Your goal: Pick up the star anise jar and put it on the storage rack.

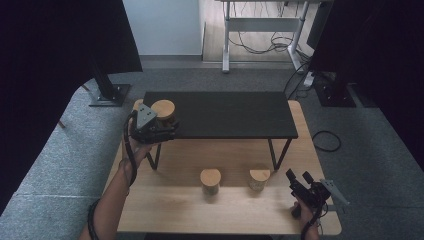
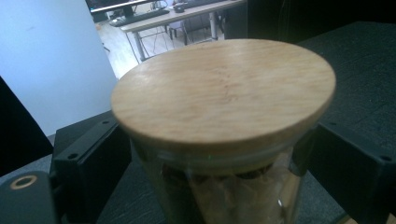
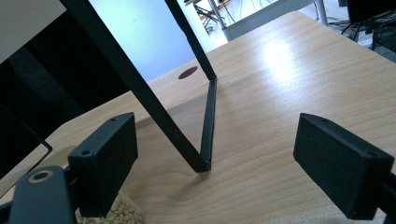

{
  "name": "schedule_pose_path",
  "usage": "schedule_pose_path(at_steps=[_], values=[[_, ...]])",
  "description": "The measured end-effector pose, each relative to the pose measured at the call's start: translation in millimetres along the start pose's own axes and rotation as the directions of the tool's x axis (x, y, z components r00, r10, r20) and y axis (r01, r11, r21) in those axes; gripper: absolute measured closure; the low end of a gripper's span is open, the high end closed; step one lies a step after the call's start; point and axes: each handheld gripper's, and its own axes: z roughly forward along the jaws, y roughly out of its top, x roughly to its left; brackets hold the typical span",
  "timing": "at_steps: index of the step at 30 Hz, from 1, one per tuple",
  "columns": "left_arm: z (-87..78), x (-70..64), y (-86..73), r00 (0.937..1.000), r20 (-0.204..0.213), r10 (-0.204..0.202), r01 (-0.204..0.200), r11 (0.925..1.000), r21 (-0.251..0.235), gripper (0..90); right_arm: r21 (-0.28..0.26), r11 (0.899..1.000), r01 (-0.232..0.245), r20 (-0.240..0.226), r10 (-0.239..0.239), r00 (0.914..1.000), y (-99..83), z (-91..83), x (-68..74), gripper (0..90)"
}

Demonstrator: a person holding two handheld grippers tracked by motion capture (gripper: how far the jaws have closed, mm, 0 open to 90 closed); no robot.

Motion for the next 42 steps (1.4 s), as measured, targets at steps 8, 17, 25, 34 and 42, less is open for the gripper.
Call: schedule_pose_path(at_steps=[8,17,25,34,42], values=[[-6.6,-0.1,-2.3,0.9997,-0.009,-0.022,0.022,0.9997,-0.005,6.5,0.003,1.000,0.002,0.001,-0.002,1.0000,0.1,0.3,0.2,13.3],[-17.8,0.4,-8.3,0.9989,-0.030,-0.035,0.035,0.9991,-0.023,6.0,0.003,1.000,0.001,-0.001,-0.001,1.0000,-0.1,0.4,0.4,13.2],[-34.3,2.8,-21.3,0.9981,-0.027,-0.055,0.054,0.9980,-0.034,6.0,-0.001,1.000,0.000,0.004,0.000,1.0000,-0.2,0.0,0.6,13.2],[-55.2,6.1,-32.9,0.9965,-0.027,-0.080,0.078,0.9960,-0.042,6.5,-0.003,1.000,-0.002,0.006,0.002,1.0000,-0.3,-0.2,0.4,13.2],[-78.9,-4.1,-54.5,0.9957,-0.009,-0.092,0.091,0.9934,-0.070,6.7,-0.002,1.000,-0.002,0.004,0.002,1.0000,-0.3,-0.1,0.3,13.2]])
